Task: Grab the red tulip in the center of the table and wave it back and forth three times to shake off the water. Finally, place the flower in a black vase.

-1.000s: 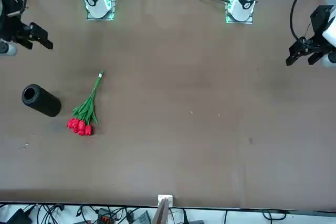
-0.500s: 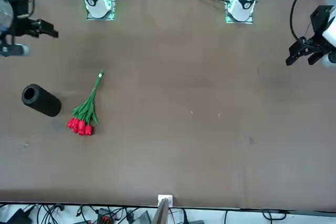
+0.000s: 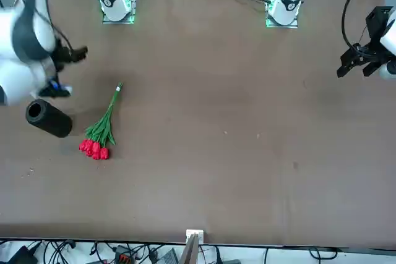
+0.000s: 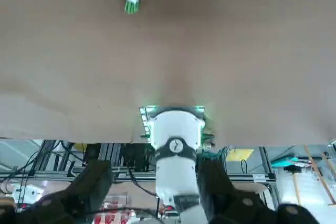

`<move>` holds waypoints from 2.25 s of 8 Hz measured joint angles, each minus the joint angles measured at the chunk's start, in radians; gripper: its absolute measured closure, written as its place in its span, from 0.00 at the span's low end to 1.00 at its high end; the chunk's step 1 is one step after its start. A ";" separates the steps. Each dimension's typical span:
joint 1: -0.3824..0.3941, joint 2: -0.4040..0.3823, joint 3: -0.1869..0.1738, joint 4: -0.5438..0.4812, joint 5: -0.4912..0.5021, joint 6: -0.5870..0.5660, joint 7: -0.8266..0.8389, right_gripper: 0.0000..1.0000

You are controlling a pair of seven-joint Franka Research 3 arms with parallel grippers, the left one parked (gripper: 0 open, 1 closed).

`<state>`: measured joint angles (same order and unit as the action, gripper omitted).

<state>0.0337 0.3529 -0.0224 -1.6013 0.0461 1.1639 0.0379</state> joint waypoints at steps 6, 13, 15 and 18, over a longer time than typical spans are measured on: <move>-0.049 0.252 -0.009 0.006 0.197 0.397 0.004 0.00; -0.062 0.368 -0.009 0.007 0.206 0.538 0.005 0.11; -0.062 0.383 -0.009 0.007 0.206 0.565 0.005 0.14; -0.062 0.391 -0.009 0.007 0.206 0.584 0.006 0.34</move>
<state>-0.0280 0.7436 -0.0313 -1.5942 0.2520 1.7479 0.0437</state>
